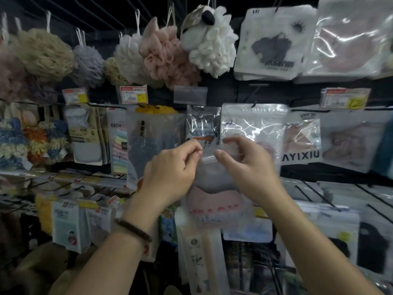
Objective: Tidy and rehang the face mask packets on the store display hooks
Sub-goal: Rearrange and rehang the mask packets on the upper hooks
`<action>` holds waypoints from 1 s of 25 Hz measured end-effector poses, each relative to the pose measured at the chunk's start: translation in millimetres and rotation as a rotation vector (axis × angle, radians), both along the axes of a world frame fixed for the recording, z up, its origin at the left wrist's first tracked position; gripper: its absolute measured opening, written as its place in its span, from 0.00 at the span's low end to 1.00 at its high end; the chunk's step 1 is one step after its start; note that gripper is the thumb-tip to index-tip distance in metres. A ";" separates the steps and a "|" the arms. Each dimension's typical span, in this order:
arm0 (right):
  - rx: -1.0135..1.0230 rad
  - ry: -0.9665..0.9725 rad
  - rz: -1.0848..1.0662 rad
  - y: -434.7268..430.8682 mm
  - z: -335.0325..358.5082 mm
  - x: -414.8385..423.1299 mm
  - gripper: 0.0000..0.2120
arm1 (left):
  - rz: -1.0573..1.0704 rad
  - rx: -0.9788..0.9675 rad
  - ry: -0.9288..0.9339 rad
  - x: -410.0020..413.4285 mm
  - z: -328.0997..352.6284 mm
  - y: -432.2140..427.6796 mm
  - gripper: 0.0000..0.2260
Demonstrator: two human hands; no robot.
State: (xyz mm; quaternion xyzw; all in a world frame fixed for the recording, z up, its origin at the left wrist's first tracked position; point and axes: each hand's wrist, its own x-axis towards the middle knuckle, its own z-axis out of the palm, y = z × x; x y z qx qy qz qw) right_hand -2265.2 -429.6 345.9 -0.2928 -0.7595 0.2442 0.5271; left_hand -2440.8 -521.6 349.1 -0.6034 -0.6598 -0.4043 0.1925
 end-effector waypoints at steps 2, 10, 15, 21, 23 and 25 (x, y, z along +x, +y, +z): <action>-0.021 0.094 0.001 10.2 11.4 -0.1 0.07 | -0.004 -0.009 0.065 14.9 16.8 9.6 0.06; -0.022 0.280 -0.071 42.3 68.2 41.2 0.08 | -0.165 0.056 0.036 50.6 85.1 64.0 0.08; -0.121 0.270 -0.139 66.2 94.4 51.5 0.07 | -0.100 0.131 -0.004 69.1 97.5 102.9 0.07; -0.178 0.271 -0.187 85.1 103.6 49.0 0.06 | -0.105 0.124 -0.131 68.4 106.9 123.7 0.05; -0.199 0.272 -0.184 89.5 105.5 47.5 0.06 | -0.094 0.106 -0.148 67.7 110.8 126.0 0.05; -0.190 0.230 -0.217 93.9 104.8 45.4 0.06 | -0.088 0.086 -0.158 66.5 111.2 129.7 0.05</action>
